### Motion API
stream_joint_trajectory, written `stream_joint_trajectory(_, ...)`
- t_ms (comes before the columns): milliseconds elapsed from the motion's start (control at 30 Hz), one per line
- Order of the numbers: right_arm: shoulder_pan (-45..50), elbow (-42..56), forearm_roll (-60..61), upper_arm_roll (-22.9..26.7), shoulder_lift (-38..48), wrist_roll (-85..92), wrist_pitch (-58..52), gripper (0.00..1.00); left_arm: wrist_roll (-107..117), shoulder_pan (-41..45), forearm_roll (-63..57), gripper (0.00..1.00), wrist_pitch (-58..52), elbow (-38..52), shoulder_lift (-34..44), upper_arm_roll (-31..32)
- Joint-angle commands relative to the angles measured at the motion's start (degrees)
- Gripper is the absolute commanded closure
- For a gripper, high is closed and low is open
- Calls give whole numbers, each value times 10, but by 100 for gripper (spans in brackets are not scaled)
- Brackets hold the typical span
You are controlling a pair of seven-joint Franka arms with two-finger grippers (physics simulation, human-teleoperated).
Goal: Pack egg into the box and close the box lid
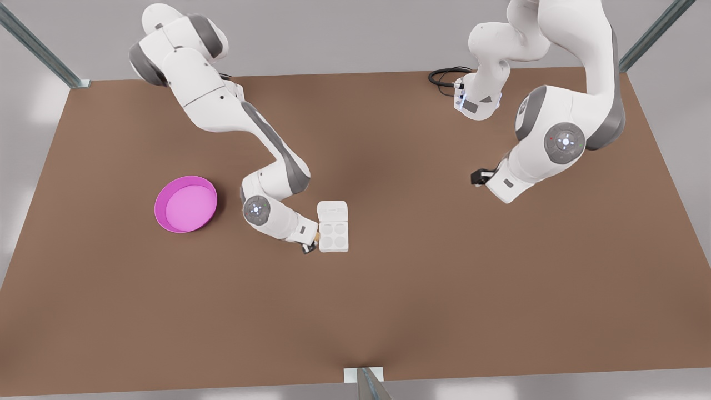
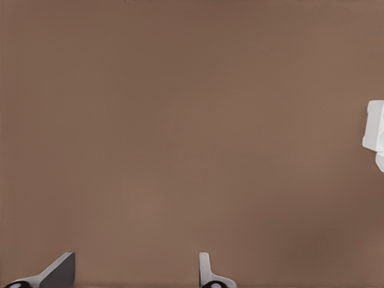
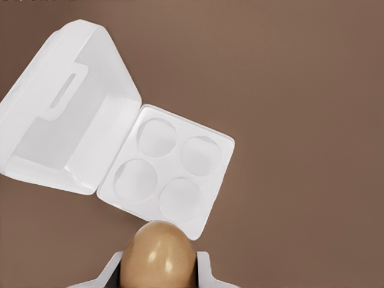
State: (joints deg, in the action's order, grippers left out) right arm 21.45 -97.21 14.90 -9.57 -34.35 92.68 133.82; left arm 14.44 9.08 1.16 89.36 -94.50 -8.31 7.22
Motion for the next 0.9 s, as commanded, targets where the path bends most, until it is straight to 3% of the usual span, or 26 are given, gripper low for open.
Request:
stream_joint_trajectory(0,3,0,0,0,-4,-90,-1,46,-1,0,-1,0,9,-6,0,-2)
stream_joint_trajectory(733,53,29,36,-1,-49,-107,-1,46,-1,7,-1,0,24,-35,7,-15)
stream_joint_trajectory(767,53,30,36,-1,-49,-109,-1,41,-1,7,-1,0,23,-35,8,-15)
stream_joint_trajectory(833,54,30,36,-1,-49,-109,-1,19,-1,7,-1,0,23,-35,8,-16)
stream_joint_trajectory(867,54,30,40,-1,-49,-109,-1,14,-1,7,-1,0,24,-35,7,-18)
